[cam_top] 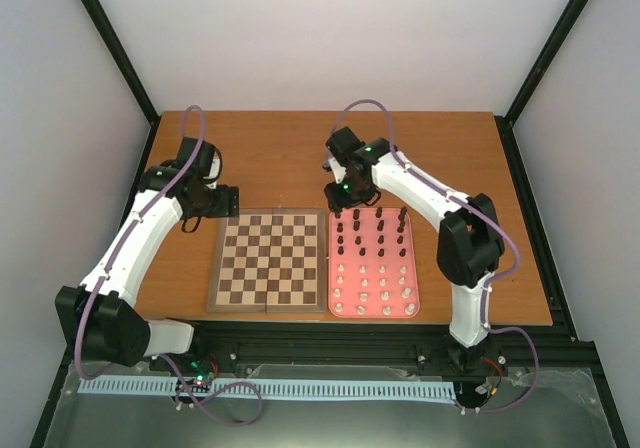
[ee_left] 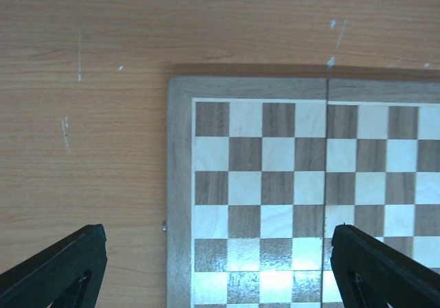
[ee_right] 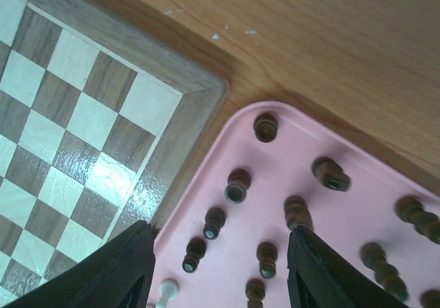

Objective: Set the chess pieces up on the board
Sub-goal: Pick up the chess piece from the storage box.

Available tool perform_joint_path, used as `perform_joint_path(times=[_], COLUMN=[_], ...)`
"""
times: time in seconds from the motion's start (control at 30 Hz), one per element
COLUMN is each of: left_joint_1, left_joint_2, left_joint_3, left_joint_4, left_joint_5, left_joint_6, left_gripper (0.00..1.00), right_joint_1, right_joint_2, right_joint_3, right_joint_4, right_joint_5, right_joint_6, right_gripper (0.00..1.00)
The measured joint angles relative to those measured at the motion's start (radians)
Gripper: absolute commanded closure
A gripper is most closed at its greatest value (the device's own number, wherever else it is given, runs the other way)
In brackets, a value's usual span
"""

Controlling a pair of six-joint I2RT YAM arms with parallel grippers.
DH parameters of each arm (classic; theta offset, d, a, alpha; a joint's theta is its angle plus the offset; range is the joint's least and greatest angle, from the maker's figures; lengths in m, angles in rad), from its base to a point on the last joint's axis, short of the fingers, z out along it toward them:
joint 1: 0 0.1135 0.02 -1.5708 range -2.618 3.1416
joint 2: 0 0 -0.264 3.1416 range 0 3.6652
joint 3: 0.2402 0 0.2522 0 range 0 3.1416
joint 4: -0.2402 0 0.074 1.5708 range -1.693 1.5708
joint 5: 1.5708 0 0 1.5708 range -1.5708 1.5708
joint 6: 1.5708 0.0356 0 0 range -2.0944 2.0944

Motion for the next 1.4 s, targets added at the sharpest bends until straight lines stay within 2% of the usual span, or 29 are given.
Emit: perform_joint_path(times=[0.13, 0.43, 0.73, 1.1, 1.4], left_joint_1=[0.006, 0.132, 0.135, 0.136, 0.136], left_joint_2=[-0.006, -0.006, 0.014, 0.036, 0.04], left_joint_3=[-0.028, -0.05, -0.05, -0.05, -0.049], left_joint_4=[-0.002, -0.005, -0.005, -0.005, -0.005], left_joint_5=[-0.051, -0.044, -0.043, -0.043, -0.044], left_joint_6=[-0.024, -0.058, -0.059, -0.059, -0.059], left_gripper=[0.0, 0.0, 0.0, 0.0, 0.0], right_joint_1=[0.021, 0.023, 0.014, -0.008, -0.01], right_joint_2=[0.066, 0.172, 0.238, 0.283, 0.335], right_joint_3=[0.018, 0.106, 0.143, 0.164, 0.192], right_joint_4=[-0.001, -0.029, -0.044, -0.055, -0.058], right_joint_5=[-0.021, 0.002, 0.026, 0.018, 0.006], right_joint_6=[0.005, 0.017, 0.03, 0.023, 0.015], right_gripper=[0.49, 0.52, 0.61, 0.63, 0.72])
